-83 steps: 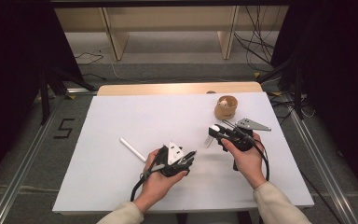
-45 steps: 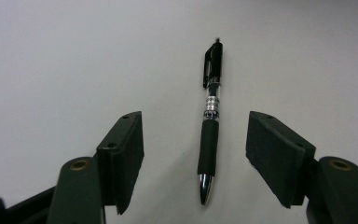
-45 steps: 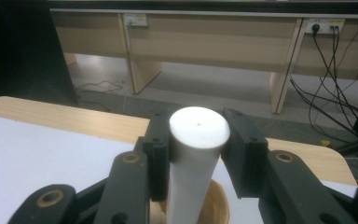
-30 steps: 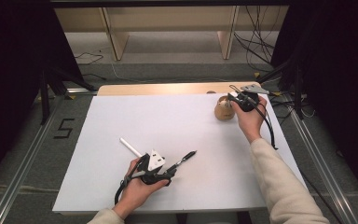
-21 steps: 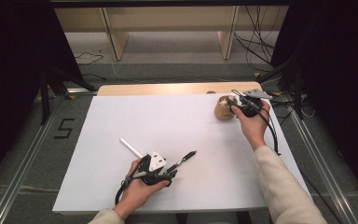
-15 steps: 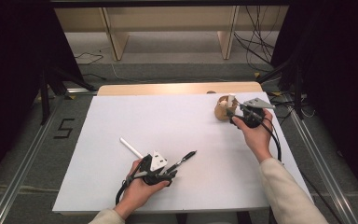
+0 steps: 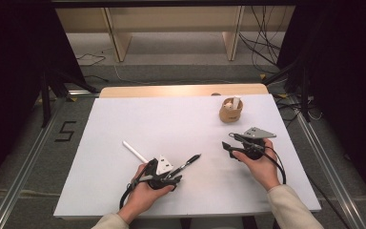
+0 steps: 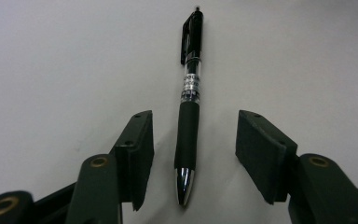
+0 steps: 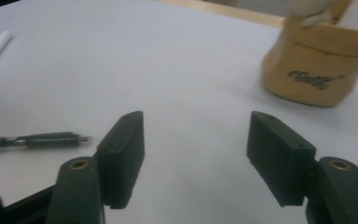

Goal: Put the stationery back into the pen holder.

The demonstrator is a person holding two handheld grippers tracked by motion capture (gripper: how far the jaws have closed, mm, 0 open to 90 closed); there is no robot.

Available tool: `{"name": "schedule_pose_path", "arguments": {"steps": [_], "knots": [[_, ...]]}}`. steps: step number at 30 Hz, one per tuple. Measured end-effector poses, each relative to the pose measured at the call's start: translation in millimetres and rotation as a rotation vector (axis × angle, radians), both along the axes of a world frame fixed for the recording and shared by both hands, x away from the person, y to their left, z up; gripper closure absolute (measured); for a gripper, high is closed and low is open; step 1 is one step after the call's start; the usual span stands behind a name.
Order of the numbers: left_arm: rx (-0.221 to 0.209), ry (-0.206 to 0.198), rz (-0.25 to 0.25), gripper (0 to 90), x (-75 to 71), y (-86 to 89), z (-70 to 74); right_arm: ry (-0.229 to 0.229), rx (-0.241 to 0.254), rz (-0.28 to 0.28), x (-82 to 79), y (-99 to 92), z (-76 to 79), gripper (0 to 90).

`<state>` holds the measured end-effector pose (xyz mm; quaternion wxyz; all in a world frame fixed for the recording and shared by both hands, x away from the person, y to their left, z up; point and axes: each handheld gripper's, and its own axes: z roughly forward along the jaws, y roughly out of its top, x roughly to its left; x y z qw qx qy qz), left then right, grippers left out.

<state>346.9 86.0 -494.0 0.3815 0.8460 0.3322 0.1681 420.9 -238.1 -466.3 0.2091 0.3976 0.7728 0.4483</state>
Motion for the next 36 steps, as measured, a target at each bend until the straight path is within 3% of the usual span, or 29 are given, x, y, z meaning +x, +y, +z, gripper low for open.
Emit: {"name": "schedule_pose_path", "arguments": {"steps": [4, 6, 8, 12, 17, 21, 29, 36], "knots": [[-0.012, 0.0, 0.003, 44.7, -2.8, 3.0, 2.8, 0.025, -0.005, 0.075, -0.1, 16.0, -1.2, 66.4], [-0.019, -0.002, 0.008, 42.0, -4.8, 6.9, 5.5, 0.033, -0.04, 0.128, 2.3, 31.7, -1.0, 87.0], [-0.019, -0.004, 0.016, 41.1, -6.0, 12.7, 8.7, 0.041, -0.049, 0.143, 3.9, 37.2, -0.7, 90.0], [-0.017, 0.006, 0.029, 34.9, -11.0, 23.3, 12.4, 0.091, -0.088, 0.172, 13.2, 58.3, -4.4, 90.0], [-0.028, 0.025, 0.05, 32.3, -18.0, 33.5, 12.0, 0.158, -0.085, 0.179, 24.5, 77.3, -9.2, 90.0], [-0.031, 0.028, 0.064, 31.1, -19.8, 36.9, 12.4, 0.185, -0.122, 0.183, 30.1, 89.0, -11.2, 90.0], [-0.028, 0.035, 0.071, 28.6, -21.6, 42.7, 12.8, 0.232, -0.175, 0.202, 30.3, 91.4, -18.6, 90.0], [-0.037, 0.03, 0.089, 27.0, -20.0, 48.4, 13.2, 0.254, -0.198, 0.219, 20.9, 88.5, -18.9, 90.0]]}}
